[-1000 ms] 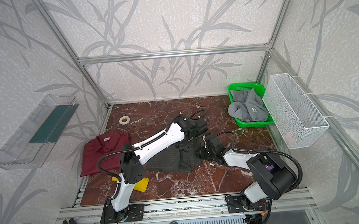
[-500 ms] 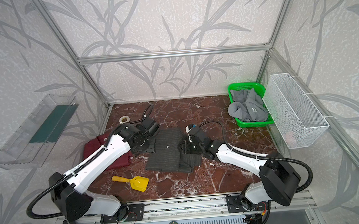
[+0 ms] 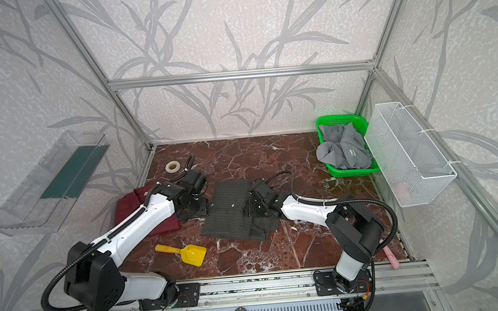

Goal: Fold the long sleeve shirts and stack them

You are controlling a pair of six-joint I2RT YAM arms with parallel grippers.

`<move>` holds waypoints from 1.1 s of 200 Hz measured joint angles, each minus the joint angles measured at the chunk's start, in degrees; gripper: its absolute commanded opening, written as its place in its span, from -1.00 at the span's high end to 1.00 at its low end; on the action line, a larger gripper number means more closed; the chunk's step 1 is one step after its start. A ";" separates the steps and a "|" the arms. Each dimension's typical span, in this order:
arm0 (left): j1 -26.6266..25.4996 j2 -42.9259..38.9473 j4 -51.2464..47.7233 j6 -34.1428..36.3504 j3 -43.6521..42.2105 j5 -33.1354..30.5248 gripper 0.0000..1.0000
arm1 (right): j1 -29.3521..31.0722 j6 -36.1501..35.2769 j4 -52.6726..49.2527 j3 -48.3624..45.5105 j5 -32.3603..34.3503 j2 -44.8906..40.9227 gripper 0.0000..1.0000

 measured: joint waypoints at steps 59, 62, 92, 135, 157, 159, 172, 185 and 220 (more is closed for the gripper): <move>0.24 1.46 2.99 -0.15 -0.83 5.40 -0.38 | 0.59 1.68 3.65 -3.04 2.10 -7.87 -0.24; 0.26 1.46 3.10 -0.24 -0.96 5.62 -0.38 | 0.59 1.70 3.87 -3.04 2.10 -7.87 -0.25; 0.26 1.46 3.78 -0.28 -1.27 6.80 -0.37 | 0.96 2.67 3.89 -1.84 1.44 -5.07 -0.28; 0.26 1.51 5.73 -0.52 -2.75 8.92 -0.36 | 0.96 3.54 3.52 1.81 0.07 2.75 -0.26; 0.28 1.77 6.71 -0.96 -3.80 10.43 -0.35 | 0.96 3.76 4.26 2.23 -0.57 4.76 0.08; 0.28 1.84 6.80 -0.96 -3.89 10.69 -0.35 | 0.96 3.78 4.31 2.21 -0.55 4.76 0.12; 0.28 2.27 7.37 -1.14 -4.42 11.30 -0.34 | 0.96 3.61 5.27 2.01 -0.57 4.42 0.38; 0.28 2.71 7.72 -1.36 -4.79 11.93 -0.34 | 0.96 3.17 6.47 1.20 -0.46 3.34 0.68; 0.28 3.67 8.52 -1.36 -4.87 13.22 -0.34 | 0.90 1.75 8.85 -2.71 0.33 -2.32 0.97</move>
